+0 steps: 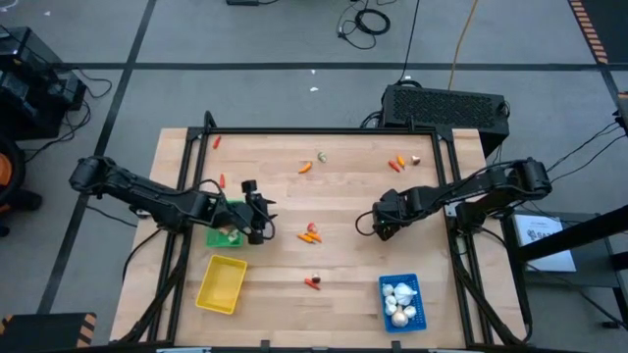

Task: Sort produce into baskets
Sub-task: Put the green mushroom into the green bin, then put the brown mushroom into the green bin, then put the red mushroom into the green bin

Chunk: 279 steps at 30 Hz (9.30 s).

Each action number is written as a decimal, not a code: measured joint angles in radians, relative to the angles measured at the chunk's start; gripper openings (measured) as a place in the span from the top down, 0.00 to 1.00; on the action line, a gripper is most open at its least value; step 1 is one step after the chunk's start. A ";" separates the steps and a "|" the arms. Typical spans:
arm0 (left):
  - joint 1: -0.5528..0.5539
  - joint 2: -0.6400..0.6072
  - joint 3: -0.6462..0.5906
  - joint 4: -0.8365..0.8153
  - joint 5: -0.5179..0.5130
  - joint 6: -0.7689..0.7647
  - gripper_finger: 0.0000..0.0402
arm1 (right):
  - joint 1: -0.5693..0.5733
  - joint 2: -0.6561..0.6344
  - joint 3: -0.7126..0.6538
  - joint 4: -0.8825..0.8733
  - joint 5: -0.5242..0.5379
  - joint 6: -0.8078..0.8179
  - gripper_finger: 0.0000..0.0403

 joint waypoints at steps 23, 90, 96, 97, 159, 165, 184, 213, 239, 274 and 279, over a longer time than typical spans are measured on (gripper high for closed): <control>-0.001 -0.436 -0.188 0.023 -0.176 -0.020 0.56 | 0.016 0.000 0.246 0.366 0.062 -0.197 0.91; 0.110 -0.440 -0.187 -0.187 -0.625 -0.238 0.56 | 0.017 0.985 1.419 0.491 -0.023 -0.885 0.60; 0.110 -0.439 -0.187 -0.198 -0.558 -0.265 0.56 | 0.008 0.832 1.420 0.001 -0.016 -0.937 0.61; 0.110 -0.439 -0.187 -0.198 -0.539 -0.265 0.56 | 0.005 0.810 1.420 -0.067 -0.010 -0.935 0.61; 0.109 -0.381 -0.187 -0.176 -0.179 -0.320 0.56 | -0.953 0.144 0.124 0.137 0.190 -0.337 0.62; 0.109 -0.381 -0.187 -0.176 -0.178 -0.332 0.56 | -0.958 0.144 0.107 0.141 0.200 -0.327 0.62; 0.109 -0.381 -0.187 -0.177 -0.126 -0.343 0.56 | -0.887 0.211 0.098 0.126 0.230 -0.248 0.73; 0.109 -0.381 -0.187 -0.173 -0.130 -0.342 0.56 | -0.396 -0.004 0.237 0.586 0.081 -0.346 0.78; 0.179 -0.382 -0.187 -0.344 -0.550 -0.485 0.56 | 0.095 0.991 1.057 1.289 0.082 -0.791 0.78; 0.236 -0.381 -0.231 -0.384 -0.469 -0.525 0.56 | 0.051 1.144 1.522 0.787 0.107 -0.919 0.47; 0.236 -0.381 -0.231 -0.386 -0.469 -0.526 0.56 | 0.054 1.018 1.521 0.464 0.107 -0.966 0.41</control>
